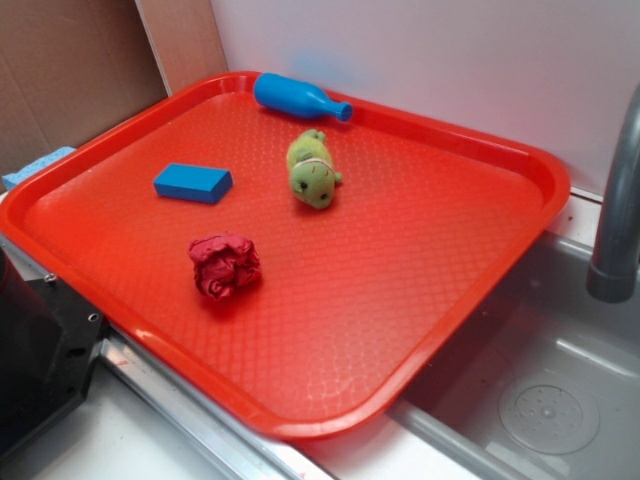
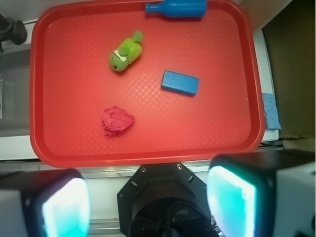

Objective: Grab the green animal.

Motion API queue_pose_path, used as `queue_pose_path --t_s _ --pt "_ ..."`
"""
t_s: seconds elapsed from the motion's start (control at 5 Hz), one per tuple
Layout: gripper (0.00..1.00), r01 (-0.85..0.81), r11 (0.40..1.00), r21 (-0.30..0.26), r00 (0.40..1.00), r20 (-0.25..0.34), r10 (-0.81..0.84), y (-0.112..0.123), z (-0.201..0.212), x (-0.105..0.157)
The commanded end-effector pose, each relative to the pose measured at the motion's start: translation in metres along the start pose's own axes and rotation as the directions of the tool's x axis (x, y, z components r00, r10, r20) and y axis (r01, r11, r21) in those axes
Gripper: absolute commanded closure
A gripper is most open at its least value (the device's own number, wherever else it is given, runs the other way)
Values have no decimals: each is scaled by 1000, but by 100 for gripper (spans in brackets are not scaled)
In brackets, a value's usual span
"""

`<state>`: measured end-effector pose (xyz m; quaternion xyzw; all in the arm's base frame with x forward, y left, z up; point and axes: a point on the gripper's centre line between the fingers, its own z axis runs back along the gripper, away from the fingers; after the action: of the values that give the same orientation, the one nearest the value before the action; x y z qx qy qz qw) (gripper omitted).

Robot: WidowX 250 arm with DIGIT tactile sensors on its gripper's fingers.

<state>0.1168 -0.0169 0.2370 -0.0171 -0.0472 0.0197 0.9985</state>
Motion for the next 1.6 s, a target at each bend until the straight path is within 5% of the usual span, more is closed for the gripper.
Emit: queue_pose_path --t_s 0.0,0.4,0.8,1.2,1.4 --pt "0 0 1000 0 1000 0 0 0 0 0" --pt "0 -314 949 11 942 127 310 3 -27 33" --pt "0 -575 818 22 797 240 554 11 -66 73" --pt "0 -670 742 -14 695 338 634 11 -104 112" --pt "0 -666 745 -27 701 318 638 8 -131 127"
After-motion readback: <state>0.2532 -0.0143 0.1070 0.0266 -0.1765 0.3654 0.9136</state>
